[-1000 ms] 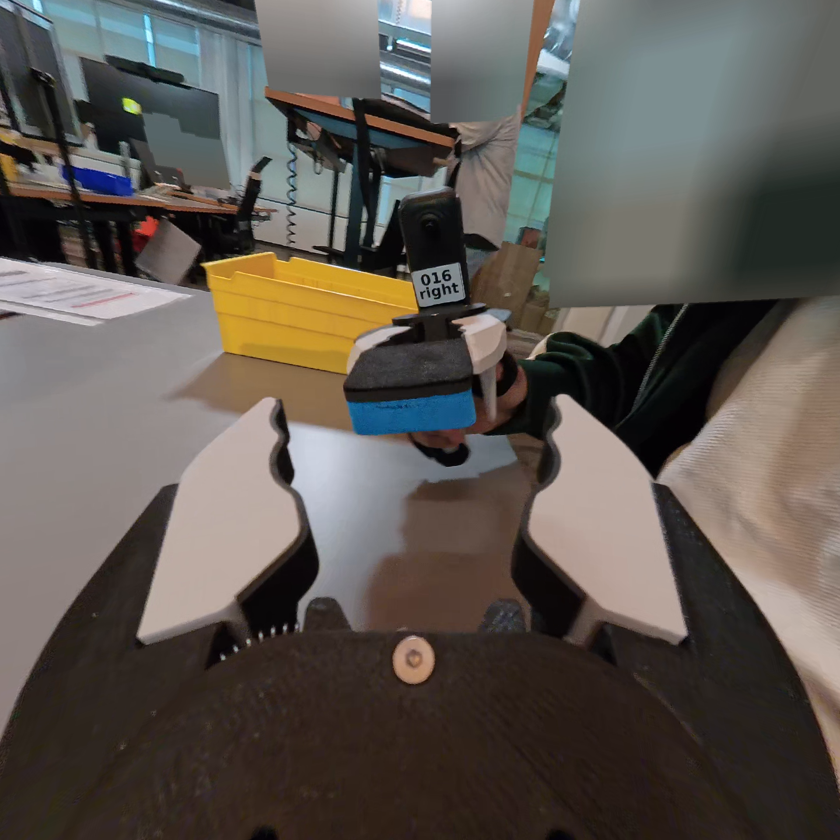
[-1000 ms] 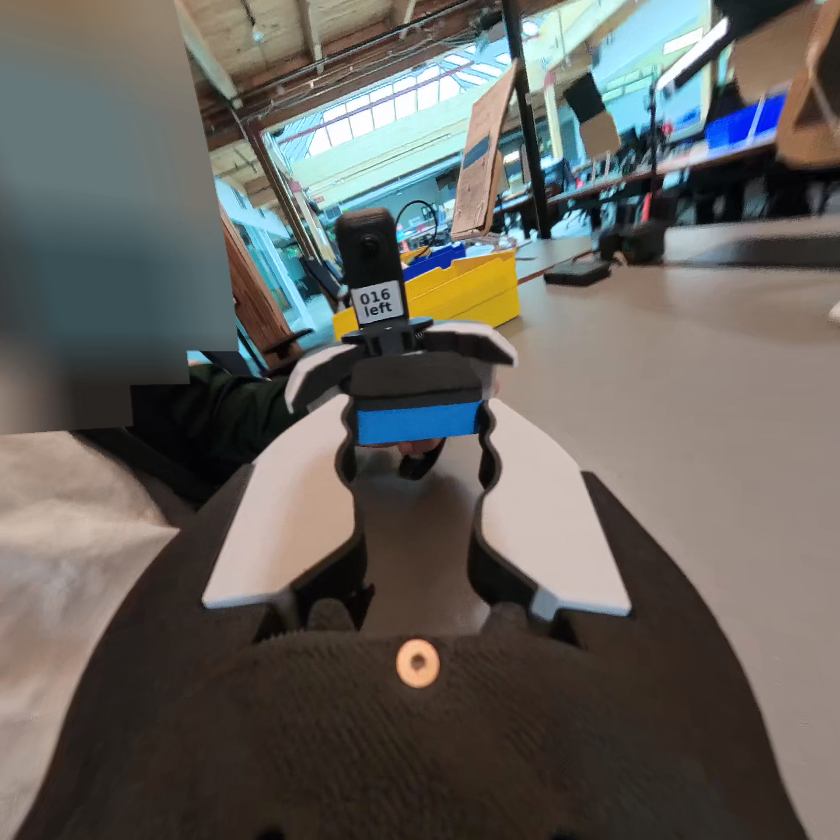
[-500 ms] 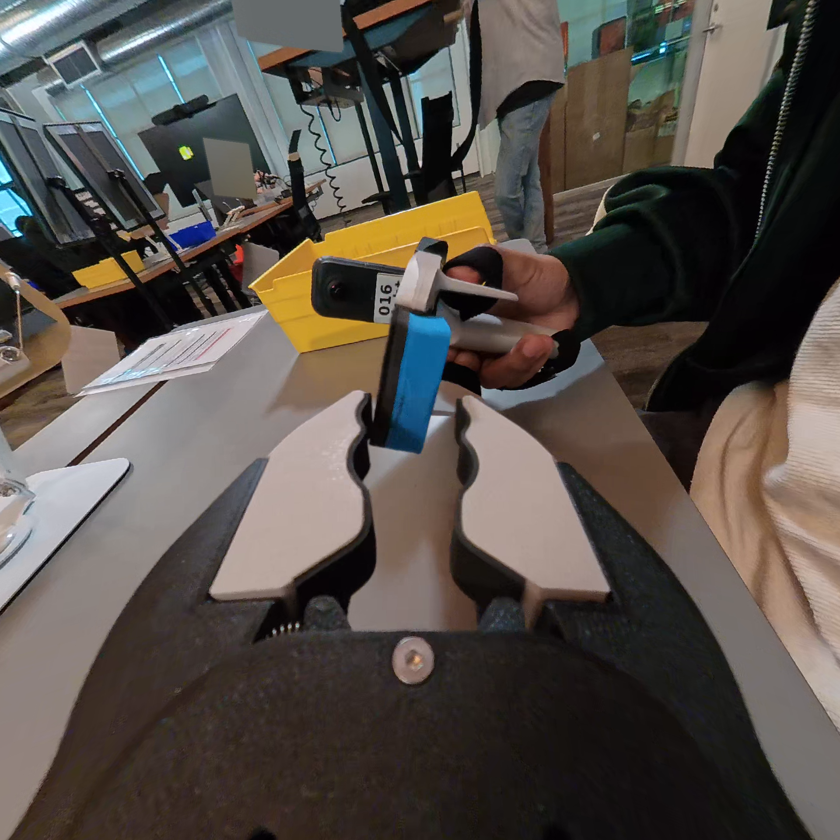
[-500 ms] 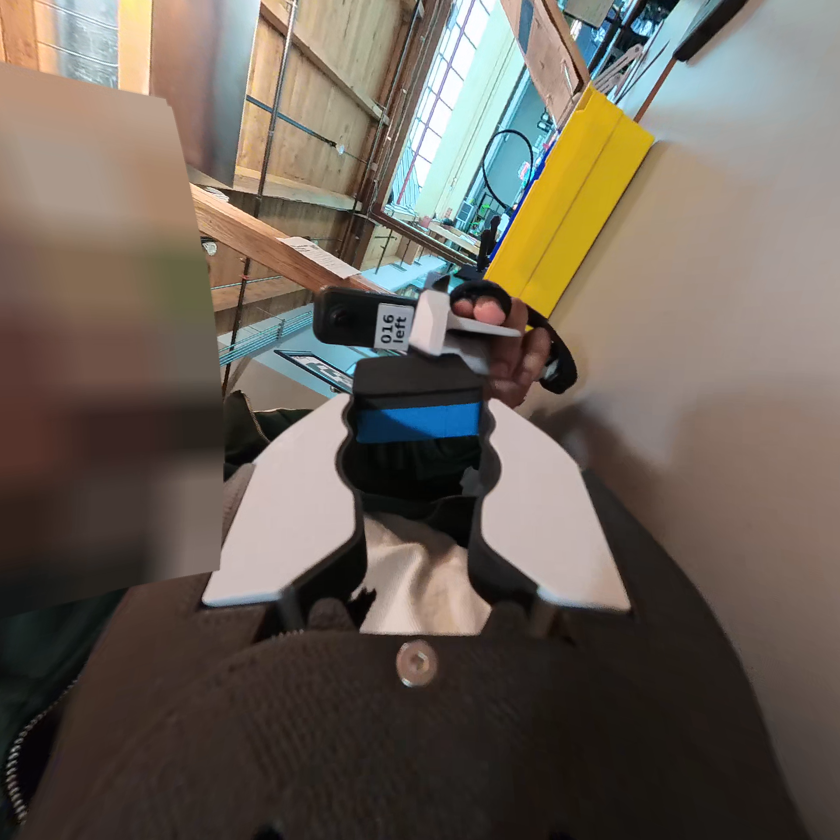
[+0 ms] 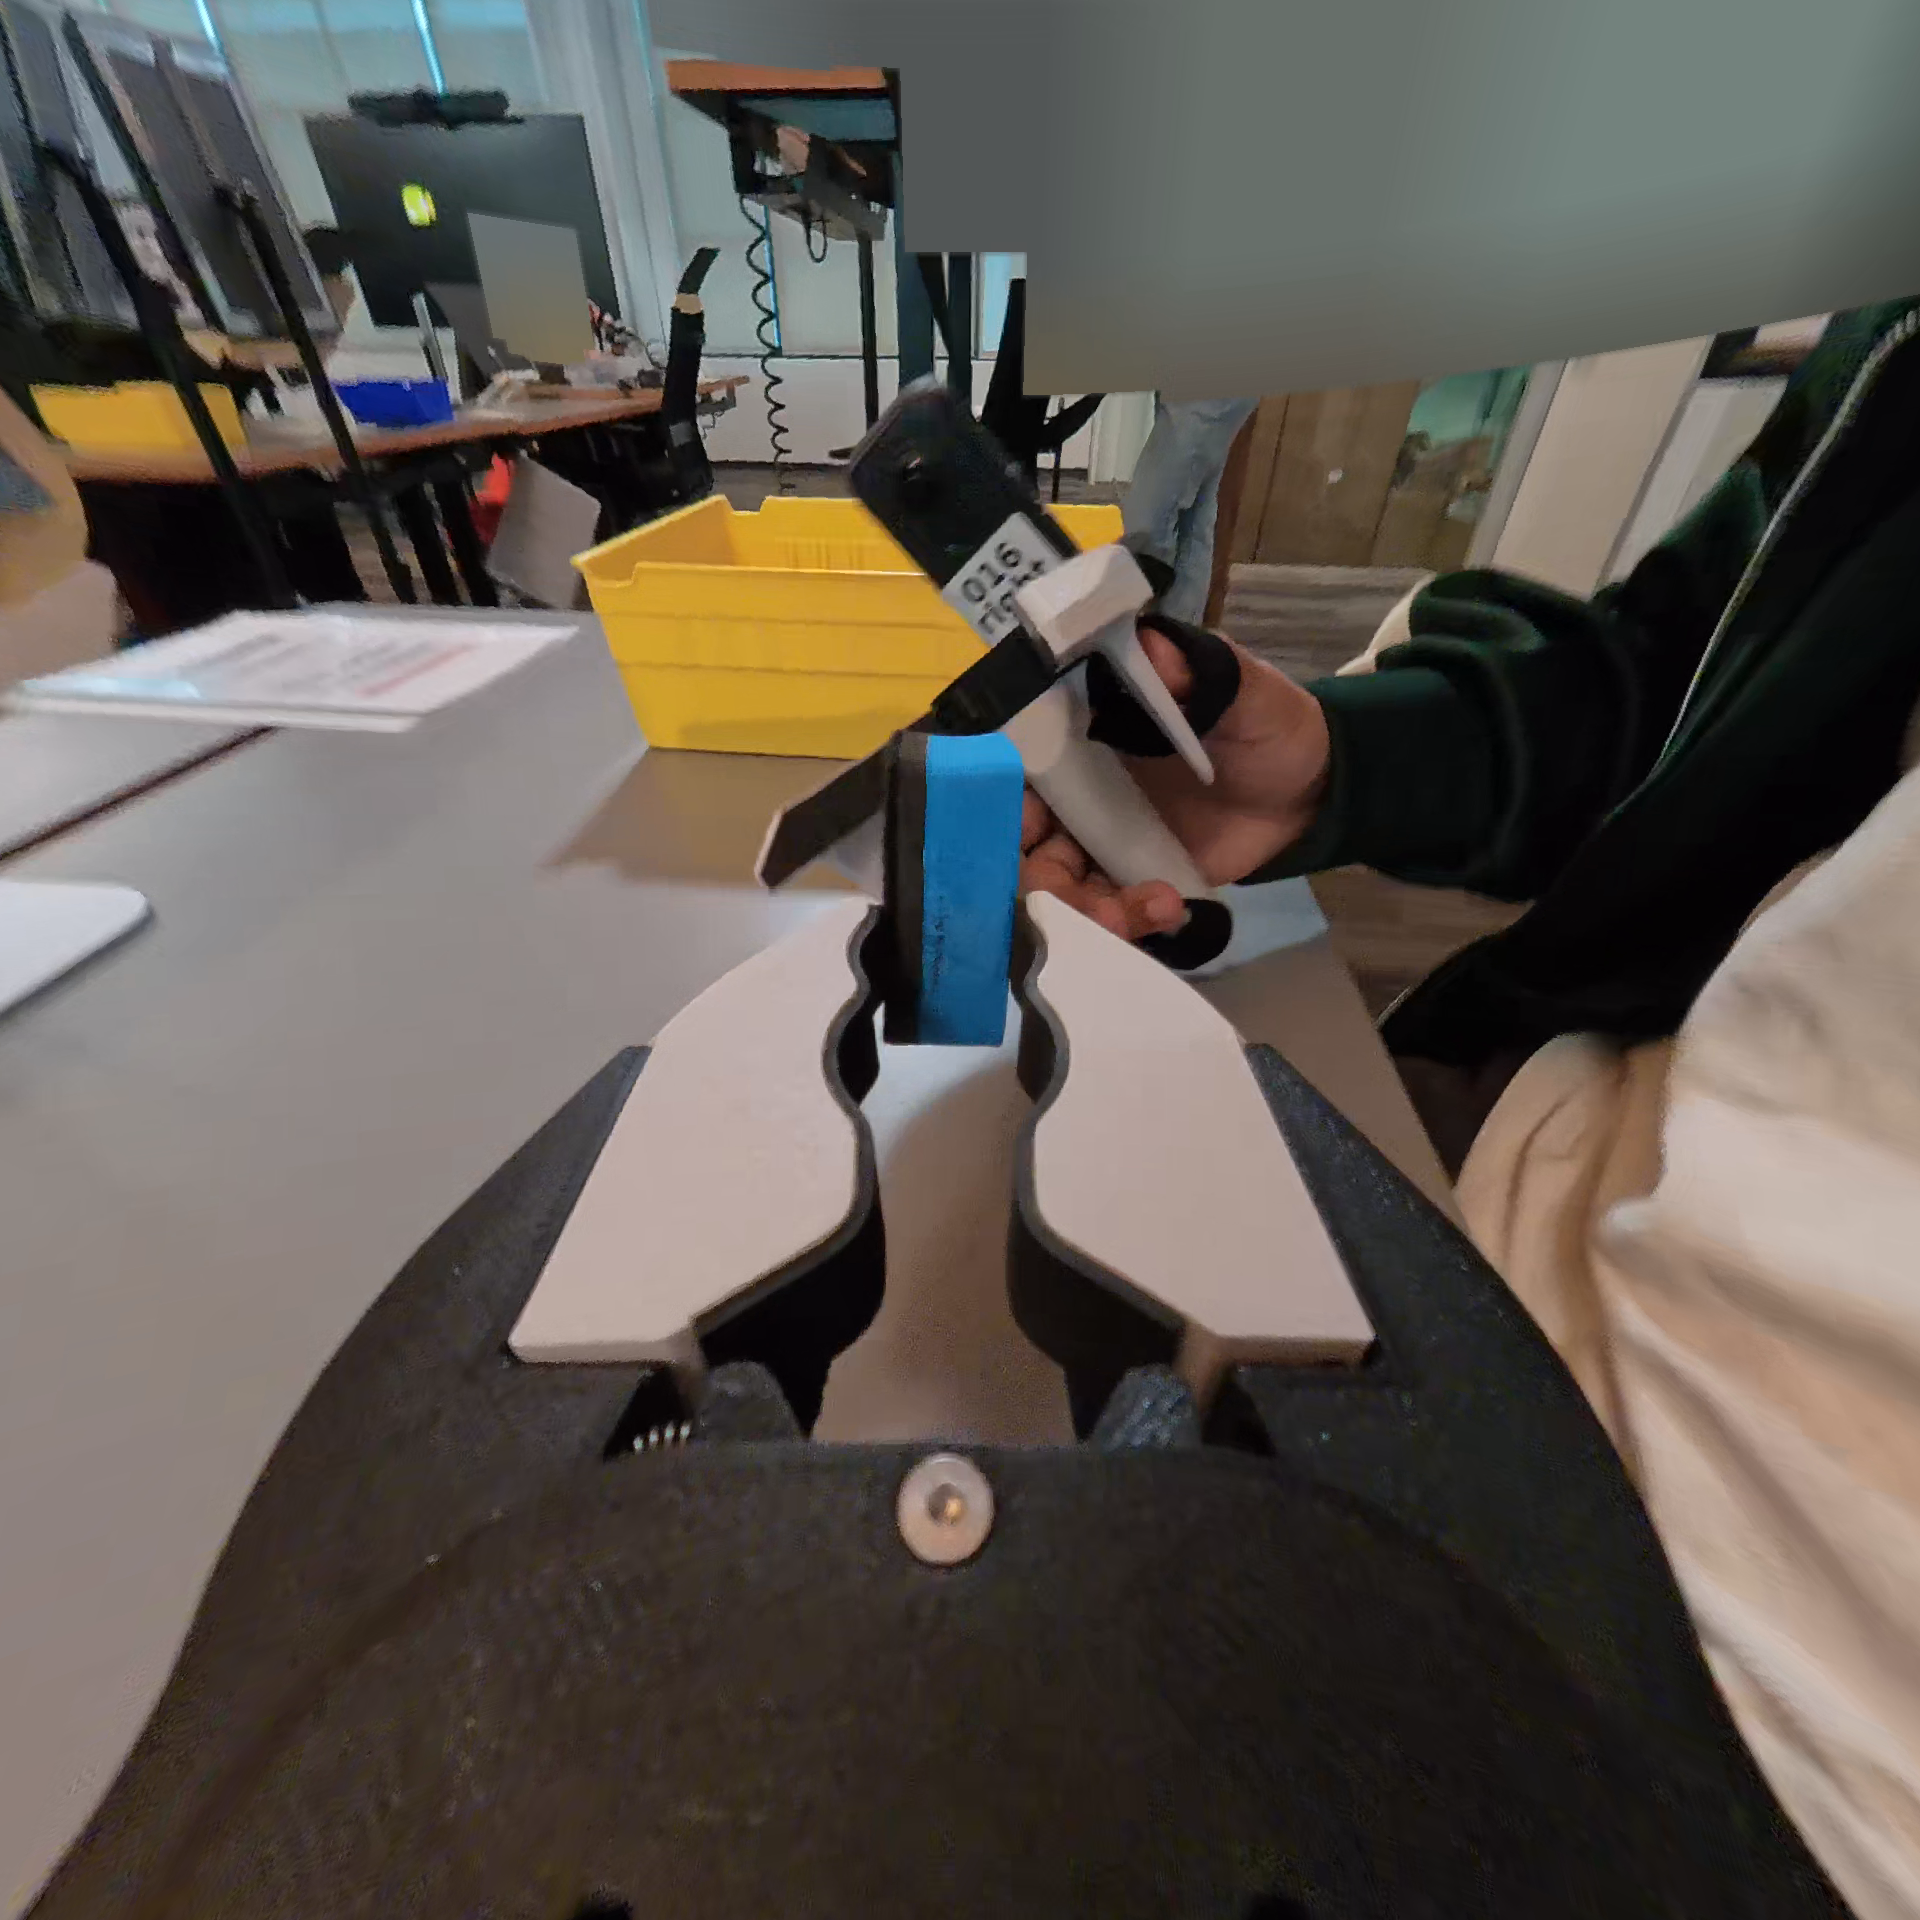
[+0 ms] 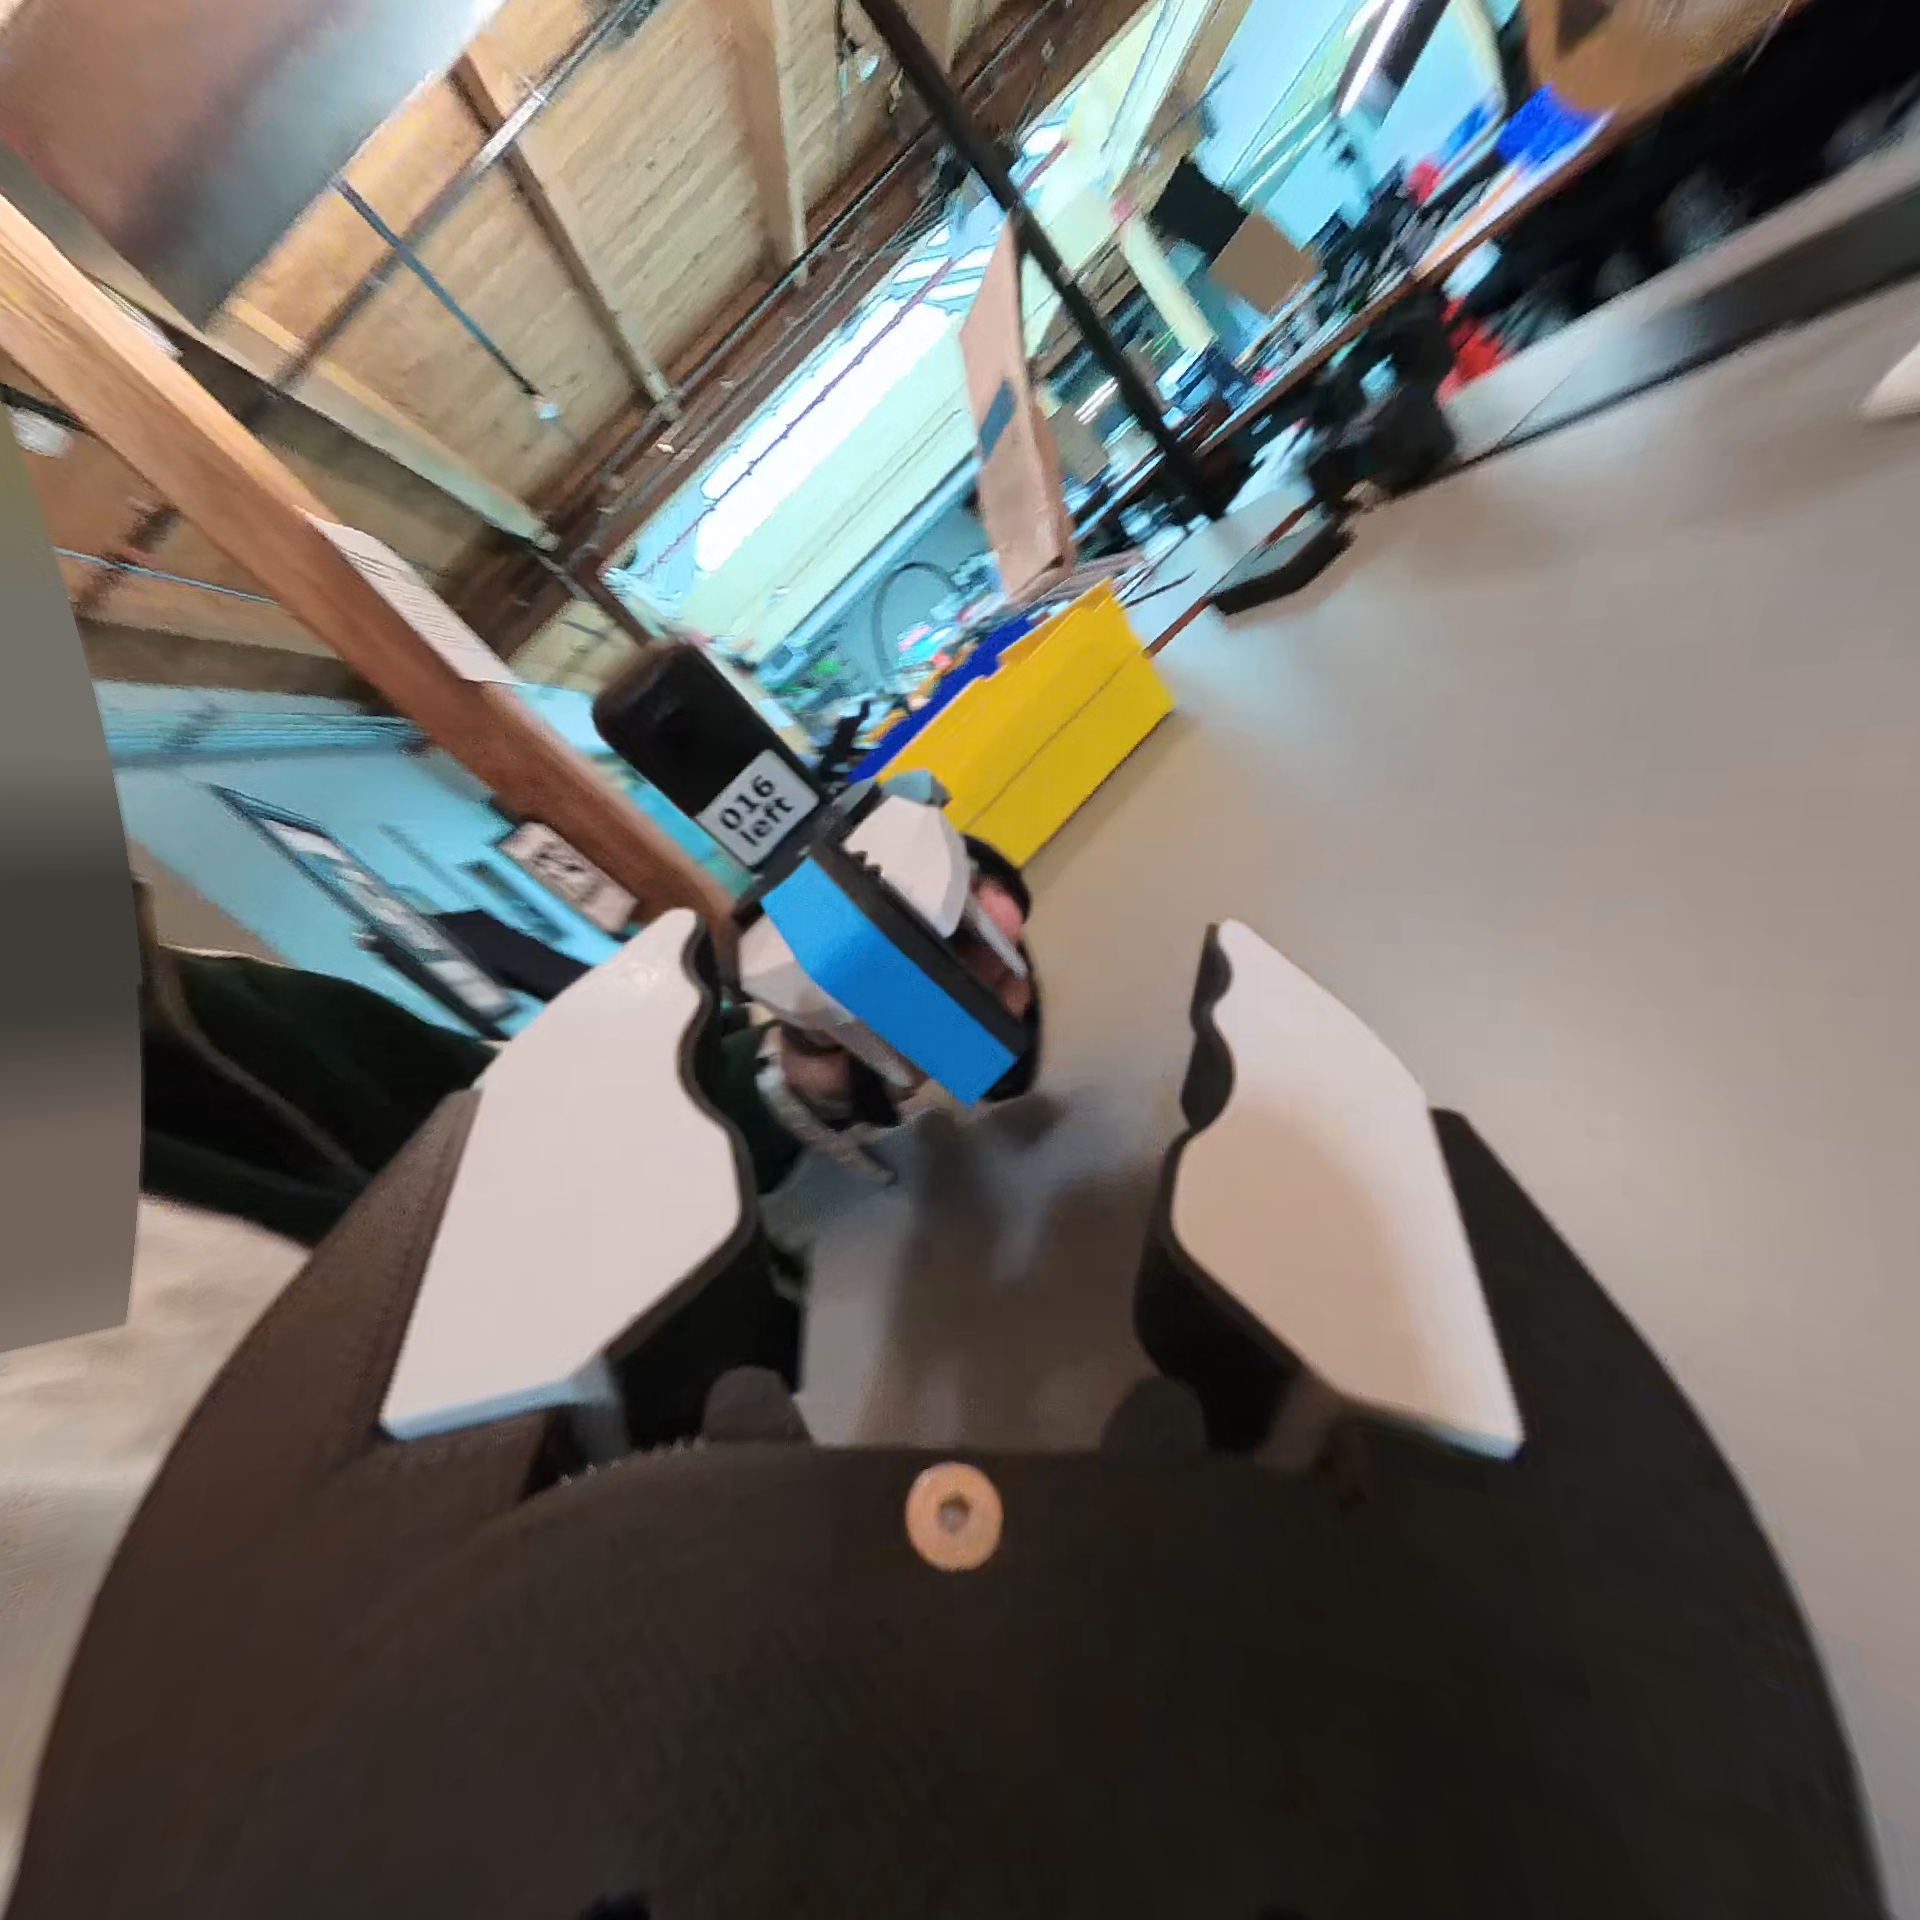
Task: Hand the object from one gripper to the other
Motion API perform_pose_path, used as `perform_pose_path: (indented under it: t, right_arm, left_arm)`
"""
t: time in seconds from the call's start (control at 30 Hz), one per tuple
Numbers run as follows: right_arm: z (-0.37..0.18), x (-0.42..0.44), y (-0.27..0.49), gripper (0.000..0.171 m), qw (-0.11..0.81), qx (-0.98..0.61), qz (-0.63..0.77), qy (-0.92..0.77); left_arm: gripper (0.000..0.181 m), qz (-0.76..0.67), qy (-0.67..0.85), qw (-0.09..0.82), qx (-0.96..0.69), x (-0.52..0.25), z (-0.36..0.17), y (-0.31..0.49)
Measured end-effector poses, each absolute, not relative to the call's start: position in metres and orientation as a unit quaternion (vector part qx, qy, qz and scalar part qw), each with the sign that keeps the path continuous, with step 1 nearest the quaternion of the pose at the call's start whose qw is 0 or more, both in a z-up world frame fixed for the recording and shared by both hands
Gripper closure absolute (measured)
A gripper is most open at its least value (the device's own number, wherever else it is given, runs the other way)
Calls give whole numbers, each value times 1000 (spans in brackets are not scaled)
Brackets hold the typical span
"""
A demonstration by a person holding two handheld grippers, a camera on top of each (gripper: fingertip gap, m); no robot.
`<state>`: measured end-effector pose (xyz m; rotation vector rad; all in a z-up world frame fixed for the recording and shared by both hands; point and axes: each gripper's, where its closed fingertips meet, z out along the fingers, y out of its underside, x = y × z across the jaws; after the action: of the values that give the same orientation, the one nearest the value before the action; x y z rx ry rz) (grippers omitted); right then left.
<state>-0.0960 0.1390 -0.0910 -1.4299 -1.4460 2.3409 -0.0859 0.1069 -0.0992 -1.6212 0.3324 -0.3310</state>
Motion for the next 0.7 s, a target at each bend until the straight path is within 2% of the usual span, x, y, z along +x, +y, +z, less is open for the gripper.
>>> perform_pose_path:
  t: [0.1, 0.2, 0.33, 0.43, 0.7]
  right_arm:
    - [-88, -99, 147, 93, 132, -456, 724, -501]
    - [-84, -95, 139, 104, 186, -423, 702, -542]
    - [-83, -89, 124, 119, 183, -380, 702, -574]
    - [-83, -83, 117, 147, 170, -360, 702, -590]
    - [-82, -82, 117, 148, 155, -365, 704, -590]
  left_arm:
    - [160, -189, 83, 655, -727, -93, -100, 110]
    - [160, -240, 61, 659, -710, -88, -95, 110]
    - [160, -325, 28, 661, -675, -82, -84, 108]
    - [160, -367, 6, 652, -664, -81, -84, 108]
    - [159, -369, 14, 656, -658, -80, -87, 109]
